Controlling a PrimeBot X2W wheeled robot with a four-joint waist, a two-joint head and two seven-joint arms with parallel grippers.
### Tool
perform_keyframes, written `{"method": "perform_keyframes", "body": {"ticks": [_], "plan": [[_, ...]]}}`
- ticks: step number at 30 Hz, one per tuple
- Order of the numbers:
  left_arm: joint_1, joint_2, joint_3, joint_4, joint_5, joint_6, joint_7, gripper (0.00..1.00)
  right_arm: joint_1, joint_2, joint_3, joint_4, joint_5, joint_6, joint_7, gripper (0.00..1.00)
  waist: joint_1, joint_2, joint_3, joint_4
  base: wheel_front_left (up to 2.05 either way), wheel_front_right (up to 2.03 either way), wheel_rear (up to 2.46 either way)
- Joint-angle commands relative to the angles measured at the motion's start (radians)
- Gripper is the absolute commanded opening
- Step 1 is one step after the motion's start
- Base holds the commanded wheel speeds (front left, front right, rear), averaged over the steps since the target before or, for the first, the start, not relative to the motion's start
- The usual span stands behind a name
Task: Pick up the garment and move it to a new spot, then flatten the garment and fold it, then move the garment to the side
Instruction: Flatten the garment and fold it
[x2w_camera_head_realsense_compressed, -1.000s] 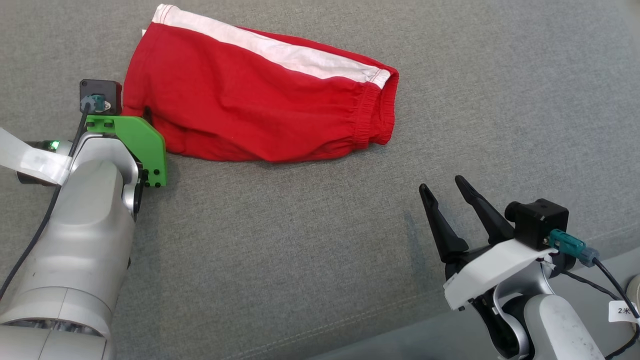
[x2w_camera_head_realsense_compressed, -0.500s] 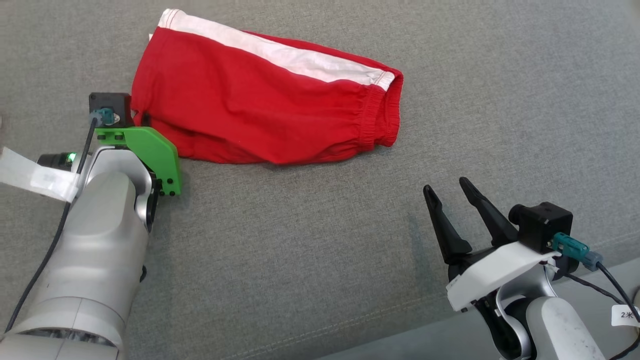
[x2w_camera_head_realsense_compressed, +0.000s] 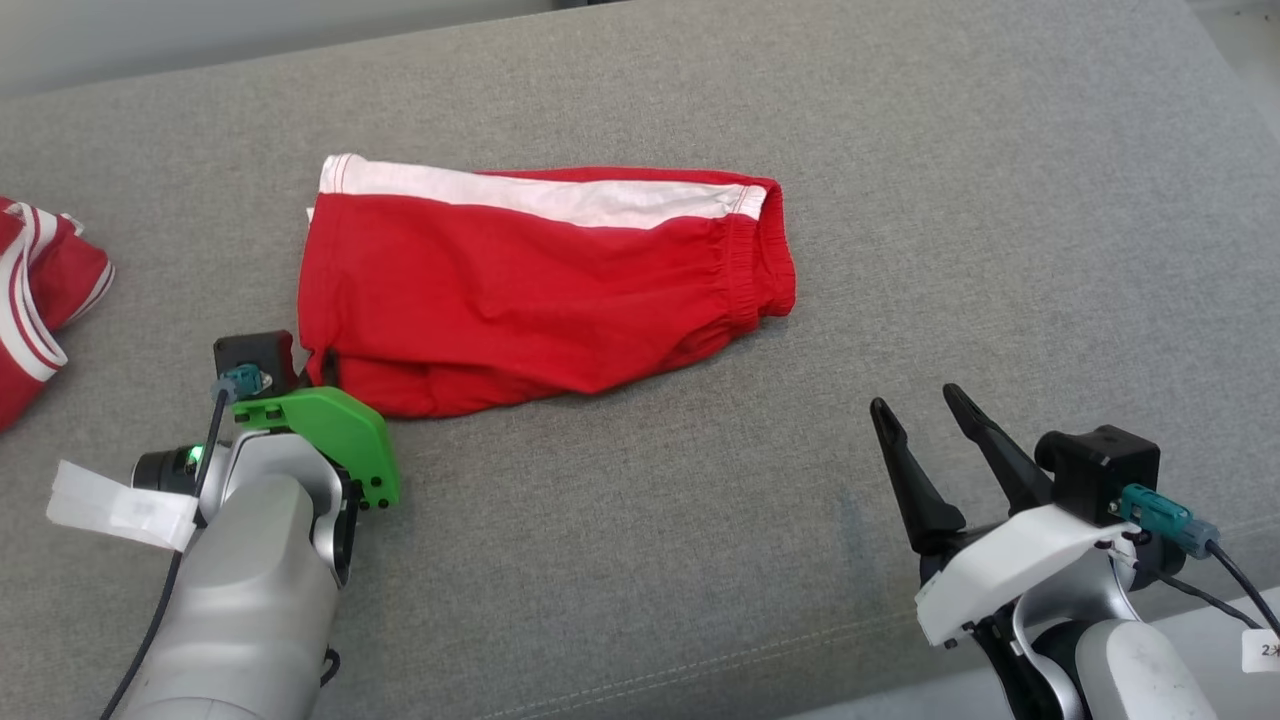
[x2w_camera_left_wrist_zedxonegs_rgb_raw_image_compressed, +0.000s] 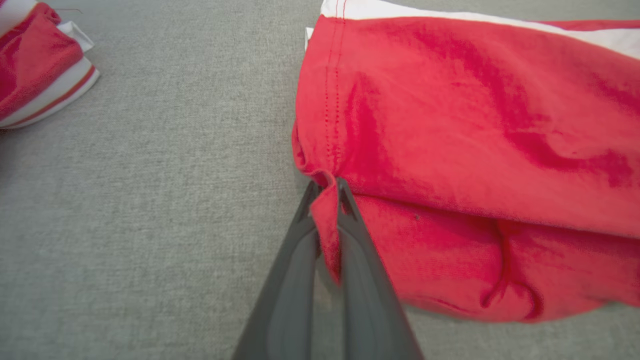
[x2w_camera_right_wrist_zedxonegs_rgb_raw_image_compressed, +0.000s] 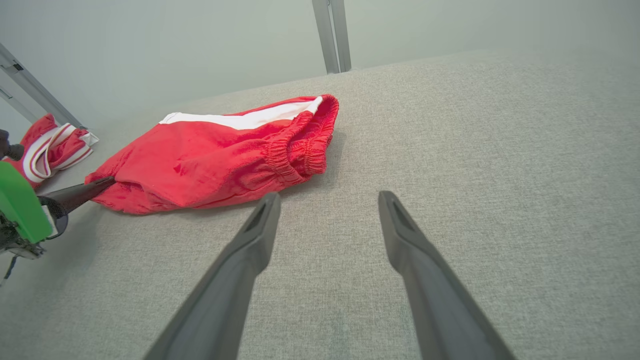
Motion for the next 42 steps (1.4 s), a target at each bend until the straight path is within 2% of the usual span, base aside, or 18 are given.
{"method": "perform_keyframes", "body": {"ticks": [1,10,11,12,13,19,26,35,42], "plan": [[0.029,0.0,0.001,-0.004,-0.002,0.013,-0.012,0.0,0.021,-0.001,-0.008,-0.011,-0.008,0.0,0.008,1.0,0.0,0.0,-0.039,0.021,0.0,0.0,0.0],[0.101,-0.018,0.002,-0.02,-0.024,0.023,-0.024,0.0,0.05,-0.001,-0.017,-0.027,-0.003,0.0,0.028,1.0,0.0,0.0,-0.081,0.031,0.0,0.0,0.0],[0.104,-0.018,0.002,-0.025,-0.024,0.025,-0.026,0.29,0.05,-0.001,-0.014,-0.028,-0.002,0.0,0.03,1.0,0.0,0.0,-0.084,0.031,0.0,0.0,0.0],[0.107,-0.018,-0.002,-0.032,-0.018,0.03,-0.03,0.78,0.05,-0.001,-0.012,-0.028,-0.002,0.0,0.032,1.0,0.0,0.0,-0.086,0.031,0.0,0.0,0.0],[0.112,-0.016,-0.003,-0.04,-0.017,0.035,-0.033,1.0,0.05,-0.001,-0.008,-0.029,-0.002,0.0,0.034,1.0,0.0,0.0,-0.088,0.031,0.0,0.0,0.0],[0.158,0.001,-0.011,-0.113,-0.002,0.062,-0.047,1.0,0.056,-0.001,-0.004,-0.024,-0.005,0.0,0.034,1.0,0.0,0.0,-0.115,0.045,0.0,0.0,0.0],[0.338,0.03,0.049,-0.467,0.039,0.094,-0.046,1.0,0.079,-0.002,0.007,-0.01,-0.021,0.0,0.012,1.0,0.0,0.0,-0.178,0.089,0.0,0.0,0.0],[0.605,0.009,0.107,-0.857,0.092,0.054,-0.046,1.0,0.093,-0.001,-0.042,0.071,0.02,0.0,-0.072,1.0,0.0,0.0,-0.253,0.154,0.0,0.0,0.0],[0.746,-0.004,0.117,-0.969,0.094,0.011,-0.046,1.0,0.071,-0.001,-0.058,0.164,0.046,0.0,-0.131,1.0,0.0,0.0,-0.292,0.184,0.0,0.0,0.0]]}}
